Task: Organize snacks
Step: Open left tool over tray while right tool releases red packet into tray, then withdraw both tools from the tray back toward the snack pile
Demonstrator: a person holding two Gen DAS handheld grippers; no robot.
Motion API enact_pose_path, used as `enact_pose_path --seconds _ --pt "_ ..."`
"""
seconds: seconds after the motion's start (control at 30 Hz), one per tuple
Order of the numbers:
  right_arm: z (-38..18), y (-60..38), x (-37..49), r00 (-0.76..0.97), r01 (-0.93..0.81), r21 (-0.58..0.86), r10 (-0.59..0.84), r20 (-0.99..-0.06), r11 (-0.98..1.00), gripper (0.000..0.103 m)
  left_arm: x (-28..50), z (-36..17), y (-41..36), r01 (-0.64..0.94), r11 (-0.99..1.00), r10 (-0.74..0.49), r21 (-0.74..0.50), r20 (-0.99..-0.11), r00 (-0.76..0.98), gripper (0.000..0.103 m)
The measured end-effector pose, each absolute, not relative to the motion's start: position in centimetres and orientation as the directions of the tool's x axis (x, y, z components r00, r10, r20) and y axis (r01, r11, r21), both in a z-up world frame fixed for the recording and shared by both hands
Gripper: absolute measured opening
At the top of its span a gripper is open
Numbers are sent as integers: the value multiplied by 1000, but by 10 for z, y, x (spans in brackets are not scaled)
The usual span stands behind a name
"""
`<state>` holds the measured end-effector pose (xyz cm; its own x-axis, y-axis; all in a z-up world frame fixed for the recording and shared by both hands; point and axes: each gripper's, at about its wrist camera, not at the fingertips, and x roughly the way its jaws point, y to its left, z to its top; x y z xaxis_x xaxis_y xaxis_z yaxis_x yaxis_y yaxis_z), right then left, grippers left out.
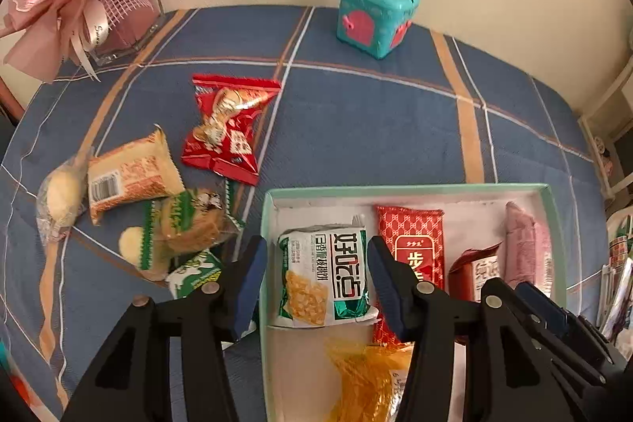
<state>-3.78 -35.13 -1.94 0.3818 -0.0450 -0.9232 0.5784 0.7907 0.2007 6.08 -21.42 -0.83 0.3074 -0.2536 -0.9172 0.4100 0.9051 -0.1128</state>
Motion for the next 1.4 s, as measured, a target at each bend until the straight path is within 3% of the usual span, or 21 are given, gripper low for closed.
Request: enact_pose_path --seconds 0.3,0.7,0.77,0.8,0.9,0.97,1.03,1.1,1.27,1.33,1.4 --pt "20 -353 -45 406 582 197 -72 -911 789 44 56 24 -195 383 912 -279 -145 -904 323 58" --pt "32 -345 -49 397 569 163 -96 -913 806 45 51 23 -177 336 934 -236 -121 -914 329 59" --pt "31 -345 -49 392 568 157 -98 -915 808 46 52 20 -174 323 939 -225 -116 -919 323 64" --pt "30 -345 -48 388 567 154 -97 -917 809 49 53 19 -173 318 942 -215 -108 -921 323 71" --pt "25 -344 -47 364 569 134 -103 -926 811 64 55 13 -171 305 950 -171 -69 -931 322 72" --pt "21 -344 -46 347 571 120 -107 -932 812 66 57 8 -168 287 957 -145 -51 -938 315 72" --pt "18 -344 -45 336 569 108 -111 -935 815 71 59 4 -164 263 964 -121 -36 -942 313 82" --pt "16 -343 -44 330 562 89 -124 -936 823 78 60 2 -161 250 968 -104 -22 -942 319 84" --pt "14 -341 -42 338 544 92 -117 -934 834 84 60 1 -161 257 966 -76 15 -937 340 86" --pt "13 -340 -41 332 535 75 -127 -935 842 88 59 2 -162 261 965 -70 27 -932 355 93" --pt "12 -338 -40 327 523 58 -138 -935 850 102 59 4 -162 261 964 -62 42 -924 377 94"
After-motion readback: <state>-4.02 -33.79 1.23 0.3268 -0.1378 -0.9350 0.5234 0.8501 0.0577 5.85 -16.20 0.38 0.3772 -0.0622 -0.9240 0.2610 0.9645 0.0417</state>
